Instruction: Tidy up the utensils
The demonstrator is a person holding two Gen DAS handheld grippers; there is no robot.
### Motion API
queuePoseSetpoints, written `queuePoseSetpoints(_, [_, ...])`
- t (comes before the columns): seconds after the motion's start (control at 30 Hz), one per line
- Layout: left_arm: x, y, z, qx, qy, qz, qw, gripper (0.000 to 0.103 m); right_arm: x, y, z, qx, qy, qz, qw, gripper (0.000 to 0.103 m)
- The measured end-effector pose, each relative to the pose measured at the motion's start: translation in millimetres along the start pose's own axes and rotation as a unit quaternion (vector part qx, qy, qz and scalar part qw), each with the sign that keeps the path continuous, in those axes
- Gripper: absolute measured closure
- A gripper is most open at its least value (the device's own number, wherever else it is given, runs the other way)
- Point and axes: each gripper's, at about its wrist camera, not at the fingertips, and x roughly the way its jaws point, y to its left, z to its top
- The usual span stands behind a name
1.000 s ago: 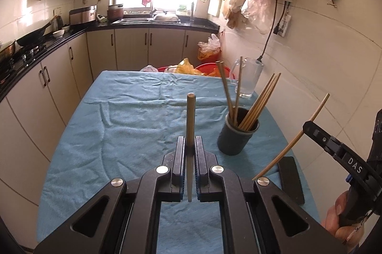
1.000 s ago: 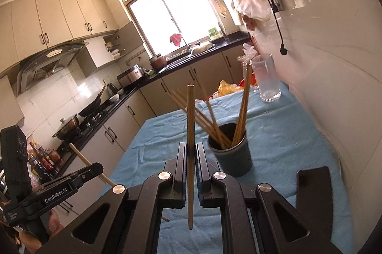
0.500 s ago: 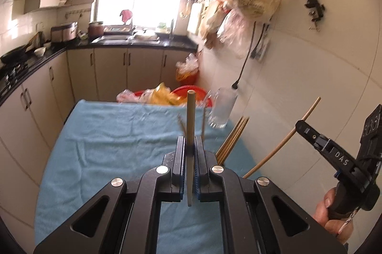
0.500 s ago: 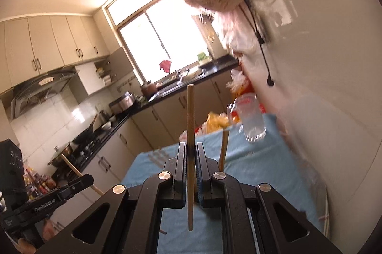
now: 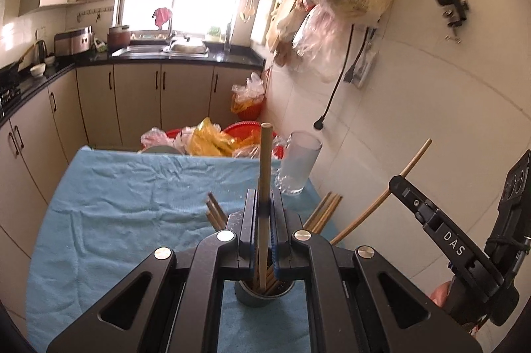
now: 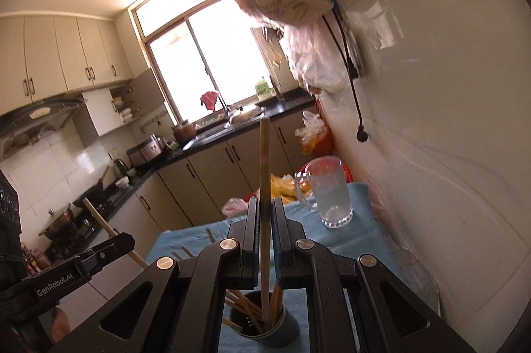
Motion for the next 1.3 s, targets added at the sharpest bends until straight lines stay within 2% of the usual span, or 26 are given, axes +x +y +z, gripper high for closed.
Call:
queuePoseSetpoints(0.17, [27,12,-13,-0.009,0.024,0.005,0.9997,0.097,30,-8,-19,0.005,0.037,-0.004,0.999,0.096])
queuePoseSetpoints(0.47, [43,26,-28,-0.009,0.036,0.002,0.9993,0.096,61,-16,-47,0.008,0.094,-0.006,0.996,0.095])
queuePoseSetpoints(0.53, [40,26,-29,-0.008,0.036,0.000,0.9993,0.091,65,-17,-48,0.014,0.105,0.000,0.994,0.095])
queuePoseSetpoints(0.57, [36,27,-28,-0.009,0.034,-0.003,0.9994,0.081,64,-19,-48,0.018,0.107,0.002,0.994,0.094])
queuePoseSetpoints(0.6, [34,27,-27,-0.010,0.031,-0.003,0.9995,0.077,63,-20,-47,0.019,0.106,0.001,0.994,0.093])
queuePoseSetpoints(0.63, [27,28,-26,-0.011,0.021,-0.003,0.9997,0.073,59,-21,-45,0.019,0.103,0.000,0.995,0.090])
queuePoseSetpoints(0.7, [15,27,-25,-0.007,0.007,0.002,0.9999,0.073,49,-20,-42,0.019,0.092,0.001,0.996,0.083])
queuePoseSetpoints(0.77, [-3,27,-26,-0.007,-0.009,0.006,0.9999,0.070,34,-19,-38,0.018,0.077,-0.002,0.997,0.072])
queuePoseSetpoints(0.83, [-19,28,-29,-0.008,-0.025,0.012,0.9996,0.057,22,-19,-36,0.016,0.067,-0.006,0.998,0.067])
queuePoseSetpoints(1.03, [-67,31,-58,0.000,-0.065,0.048,0.9967,0.036,-24,-11,-45,0.001,0.045,-0.030,0.999,0.039])
queuePoseSetpoints(1.07, [-74,32,-68,0.003,-0.065,0.052,0.9965,0.032,-31,-10,-49,-0.003,0.043,-0.035,0.998,0.029])
queuePoseSetpoints(1.13, [-81,33,-84,0.014,-0.063,0.064,0.9959,0.026,-44,-8,-60,-0.010,0.042,-0.051,0.998,0.021])
queuePoseSetpoints(1.3, [-83,37,-140,0.048,-0.024,0.102,0.9933,0.024,-73,2,-101,-0.048,0.050,-0.086,0.994,0.015])
